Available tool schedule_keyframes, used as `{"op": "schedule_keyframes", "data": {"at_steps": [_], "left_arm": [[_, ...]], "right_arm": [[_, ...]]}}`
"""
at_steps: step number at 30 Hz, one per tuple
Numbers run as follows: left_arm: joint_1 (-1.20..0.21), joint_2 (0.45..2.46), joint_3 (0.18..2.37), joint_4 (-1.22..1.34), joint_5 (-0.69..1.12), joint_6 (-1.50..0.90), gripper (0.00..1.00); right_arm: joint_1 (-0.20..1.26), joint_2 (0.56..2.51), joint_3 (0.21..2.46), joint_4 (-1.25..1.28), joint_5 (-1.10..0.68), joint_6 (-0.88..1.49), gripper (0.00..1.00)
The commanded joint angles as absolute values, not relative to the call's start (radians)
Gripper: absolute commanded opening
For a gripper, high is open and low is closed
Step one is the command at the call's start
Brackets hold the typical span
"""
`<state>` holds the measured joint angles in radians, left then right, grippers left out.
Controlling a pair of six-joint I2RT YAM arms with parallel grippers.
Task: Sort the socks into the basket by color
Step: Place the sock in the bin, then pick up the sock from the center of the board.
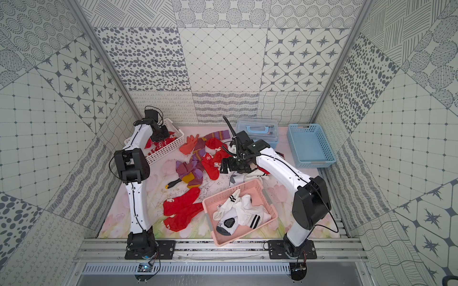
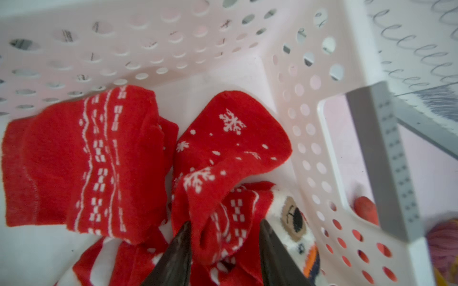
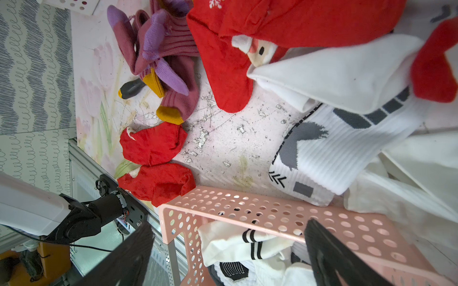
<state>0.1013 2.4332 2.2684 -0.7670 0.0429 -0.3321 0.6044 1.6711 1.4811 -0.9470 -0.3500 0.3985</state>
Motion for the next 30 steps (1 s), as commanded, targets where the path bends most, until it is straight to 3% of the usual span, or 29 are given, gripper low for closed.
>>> {"op": "schedule_keyframes", "data": {"at_steps": [1, 6, 17, 30], "left_arm": [[0.101, 2.354, 2.240, -0.744, 0.060, -0.321, 0.54], [0.092, 2.239, 2.134, -0.717, 0.086, -0.312, 0.60], [0.005, 1.914, 1.761, -0.677, 0.107, -0.307, 0.60], [-0.105, 1.499, 1.341, -0.674, 0.091, -0.387, 0.60]], "right_arm": [[0.600, 1.685, 1.514, -0.939, -0.365, 0.372, 0.98], [0.601, 1.698, 1.527, -0.932, -0.368, 0.368, 0.98], [0.607, 1.770, 1.585, -0.919, -0.360, 0.344, 0.98], [0.606, 2.001, 1.710, -0.915, -0.209, 0.286, 0.95]]}}
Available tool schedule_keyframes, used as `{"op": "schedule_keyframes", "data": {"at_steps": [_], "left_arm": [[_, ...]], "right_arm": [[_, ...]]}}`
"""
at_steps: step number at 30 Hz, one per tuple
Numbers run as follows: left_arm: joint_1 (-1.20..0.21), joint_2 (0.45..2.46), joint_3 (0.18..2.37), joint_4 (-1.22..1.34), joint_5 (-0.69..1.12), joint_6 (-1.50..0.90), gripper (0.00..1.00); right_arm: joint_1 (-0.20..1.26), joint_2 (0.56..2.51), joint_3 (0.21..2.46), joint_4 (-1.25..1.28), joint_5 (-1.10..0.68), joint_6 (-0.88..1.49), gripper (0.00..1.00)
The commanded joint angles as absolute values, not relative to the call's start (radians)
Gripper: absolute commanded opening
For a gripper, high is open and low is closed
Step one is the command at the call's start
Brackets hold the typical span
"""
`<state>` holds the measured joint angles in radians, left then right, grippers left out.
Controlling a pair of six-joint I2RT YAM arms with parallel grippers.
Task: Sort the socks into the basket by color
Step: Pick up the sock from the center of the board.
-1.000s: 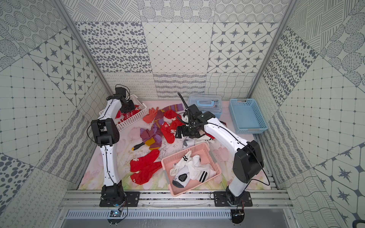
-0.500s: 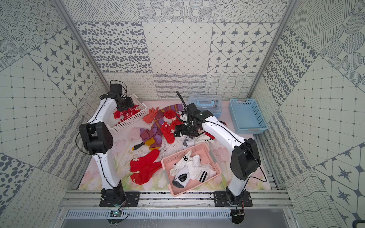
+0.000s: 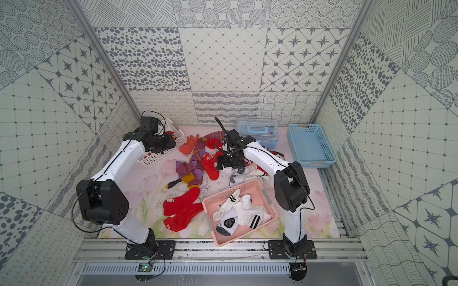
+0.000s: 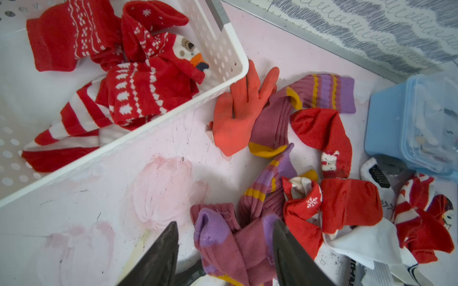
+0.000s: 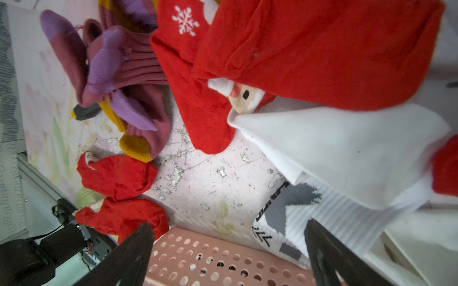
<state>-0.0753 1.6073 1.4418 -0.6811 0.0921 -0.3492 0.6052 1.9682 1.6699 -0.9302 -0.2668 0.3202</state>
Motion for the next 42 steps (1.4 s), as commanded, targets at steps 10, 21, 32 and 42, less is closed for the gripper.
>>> {"op": "schedule_keyframes", "data": {"at_steps": [10, 21, 32, 42], "left_arm": [[-0.193, 1.329, 1.139, -0.699, 0.089, -0.479, 0.60], [-0.233, 1.296, 1.092, -0.699, 0.089, -0.506, 0.60], [-0.240, 1.289, 1.092, -0.698, 0.090, -0.504, 0.60], [-0.277, 1.276, 1.086, -0.710, 0.081, -0.506, 0.60]], "right_arm": [[0.606, 2.122, 1.743, -0.907, -0.158, 0.281, 0.80], [0.607, 2.180, 1.760, -0.868, -0.141, 0.307, 0.46], [0.608, 2.107, 1.732, -0.879, -0.145, 0.304, 0.00], [0.615, 1.958, 1.725, -0.927, -0.217, 0.293, 0.00]]}}
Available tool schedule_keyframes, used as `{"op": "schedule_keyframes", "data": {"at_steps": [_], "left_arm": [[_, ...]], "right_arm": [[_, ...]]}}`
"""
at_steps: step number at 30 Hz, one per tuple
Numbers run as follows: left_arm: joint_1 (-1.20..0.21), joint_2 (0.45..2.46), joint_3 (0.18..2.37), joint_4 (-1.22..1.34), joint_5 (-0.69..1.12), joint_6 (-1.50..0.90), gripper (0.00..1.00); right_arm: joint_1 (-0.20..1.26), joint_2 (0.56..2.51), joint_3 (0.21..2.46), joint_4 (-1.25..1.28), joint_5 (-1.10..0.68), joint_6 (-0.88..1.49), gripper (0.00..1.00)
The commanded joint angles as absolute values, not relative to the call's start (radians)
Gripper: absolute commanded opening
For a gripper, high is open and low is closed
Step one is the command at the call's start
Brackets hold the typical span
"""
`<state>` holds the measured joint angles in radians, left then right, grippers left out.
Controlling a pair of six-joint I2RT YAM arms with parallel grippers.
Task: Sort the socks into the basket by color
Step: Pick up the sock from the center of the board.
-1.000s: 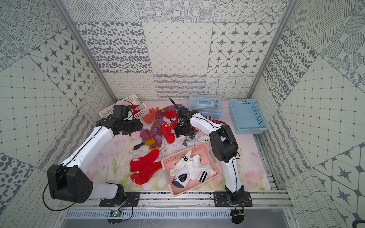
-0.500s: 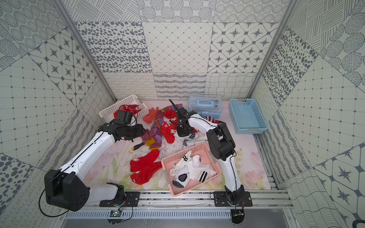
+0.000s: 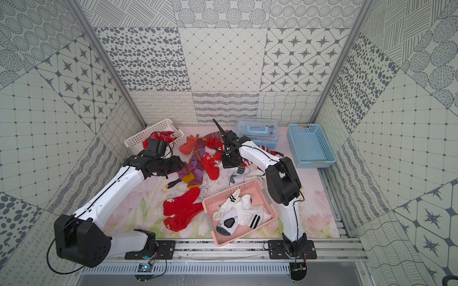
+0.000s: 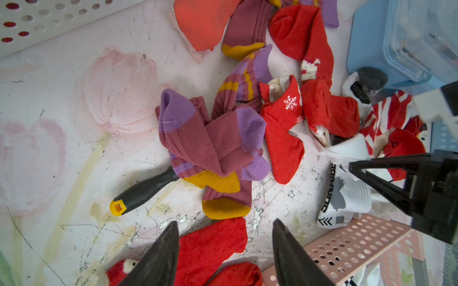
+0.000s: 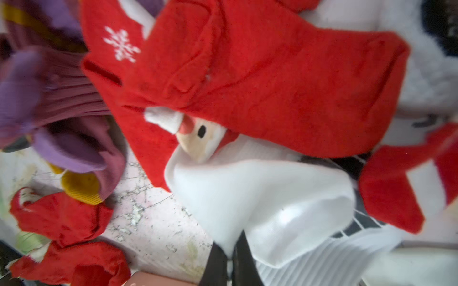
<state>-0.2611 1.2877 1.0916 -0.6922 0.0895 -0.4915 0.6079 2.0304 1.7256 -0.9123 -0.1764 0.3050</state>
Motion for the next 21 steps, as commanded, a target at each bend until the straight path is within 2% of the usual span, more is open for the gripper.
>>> {"op": "schedule_keyframes", "data": {"at_steps": [1, 21], "left_arm": [[-0.282, 1.274, 1.084, -0.710, 0.078, -0.506, 0.60], [-0.353, 1.263, 1.052, -0.701, 0.066, -0.516, 0.60]], "right_arm": [[0.615, 1.946, 1.722, -0.927, -0.228, 0.295, 0.00], [0.623, 1.691, 1.705, -0.984, -0.335, 0.331, 0.00]]}}
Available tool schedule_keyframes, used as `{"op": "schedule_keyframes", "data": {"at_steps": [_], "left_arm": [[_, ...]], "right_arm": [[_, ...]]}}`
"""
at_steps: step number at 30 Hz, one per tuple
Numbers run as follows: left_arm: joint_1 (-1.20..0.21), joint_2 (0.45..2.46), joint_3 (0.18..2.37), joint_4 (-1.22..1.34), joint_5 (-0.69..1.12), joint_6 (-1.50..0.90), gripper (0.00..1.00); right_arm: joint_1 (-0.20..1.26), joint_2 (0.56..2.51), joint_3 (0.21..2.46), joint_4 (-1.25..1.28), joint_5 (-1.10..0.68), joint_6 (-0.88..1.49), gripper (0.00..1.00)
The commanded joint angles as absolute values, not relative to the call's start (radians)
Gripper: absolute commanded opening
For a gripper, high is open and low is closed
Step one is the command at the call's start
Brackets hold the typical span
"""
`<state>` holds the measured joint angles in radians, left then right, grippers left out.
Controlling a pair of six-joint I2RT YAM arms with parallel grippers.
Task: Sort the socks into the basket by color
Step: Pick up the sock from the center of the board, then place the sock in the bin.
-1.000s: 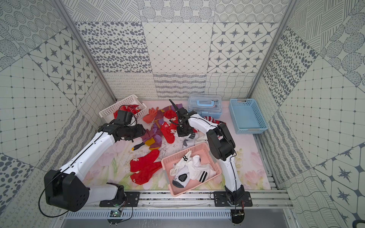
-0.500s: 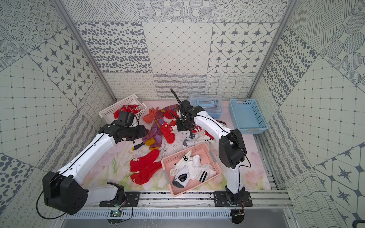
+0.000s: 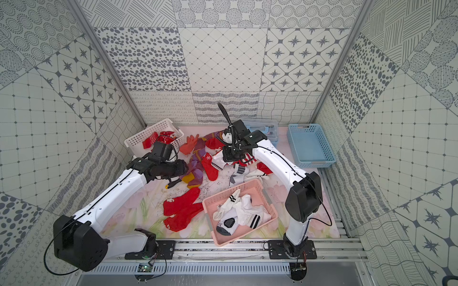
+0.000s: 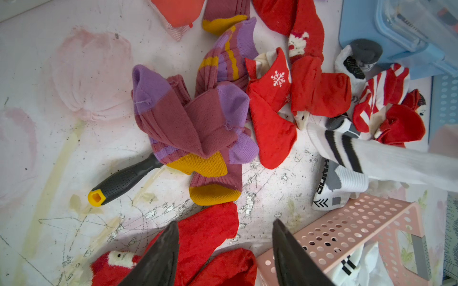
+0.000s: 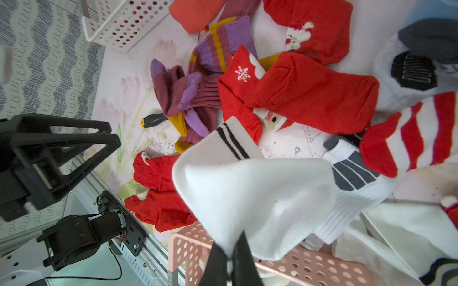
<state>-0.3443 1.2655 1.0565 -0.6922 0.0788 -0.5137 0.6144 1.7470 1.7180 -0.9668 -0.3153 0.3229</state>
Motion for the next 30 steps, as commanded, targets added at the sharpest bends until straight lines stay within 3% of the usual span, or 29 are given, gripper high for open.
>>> {"op": "schedule_keyframes", "data": {"at_steps": [1, 17, 30], "left_arm": [[-0.353, 1.263, 1.053, -0.701, 0.068, -0.515, 0.60], [-0.359, 1.287, 1.061, -0.733, 0.110, -0.495, 0.61], [-0.378, 1.318, 1.060, -0.723, 0.135, -0.492, 0.60]], "right_arm": [[0.623, 1.679, 1.703, -0.993, -0.334, 0.333, 0.00], [0.626, 1.343, 1.523, -1.181, -0.299, 0.439, 0.00], [0.627, 1.130, 1.124, -1.146, -0.291, 0.629, 0.00]]}}
